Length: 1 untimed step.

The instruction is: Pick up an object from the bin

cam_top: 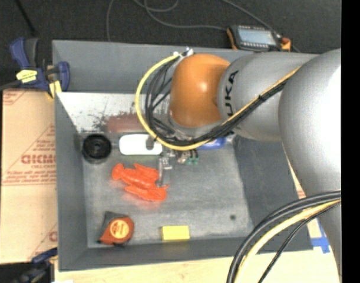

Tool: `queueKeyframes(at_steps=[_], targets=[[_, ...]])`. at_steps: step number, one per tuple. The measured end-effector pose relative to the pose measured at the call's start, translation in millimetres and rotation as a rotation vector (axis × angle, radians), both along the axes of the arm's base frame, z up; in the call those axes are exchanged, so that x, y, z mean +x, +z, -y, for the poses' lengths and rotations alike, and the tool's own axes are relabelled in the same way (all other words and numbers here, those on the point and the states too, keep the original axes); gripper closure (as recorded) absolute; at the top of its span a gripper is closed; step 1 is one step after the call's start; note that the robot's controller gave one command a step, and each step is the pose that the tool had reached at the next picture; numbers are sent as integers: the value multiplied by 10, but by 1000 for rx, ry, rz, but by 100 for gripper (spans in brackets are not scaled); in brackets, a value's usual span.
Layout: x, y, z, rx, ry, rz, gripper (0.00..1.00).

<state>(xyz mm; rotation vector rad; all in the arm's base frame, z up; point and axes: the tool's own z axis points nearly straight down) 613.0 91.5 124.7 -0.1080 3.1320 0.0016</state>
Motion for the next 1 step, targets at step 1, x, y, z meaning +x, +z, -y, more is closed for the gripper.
queueKeyframes(at_steps=[1], targets=[[-94, -361, 107, -2, 111, -9, 0]])
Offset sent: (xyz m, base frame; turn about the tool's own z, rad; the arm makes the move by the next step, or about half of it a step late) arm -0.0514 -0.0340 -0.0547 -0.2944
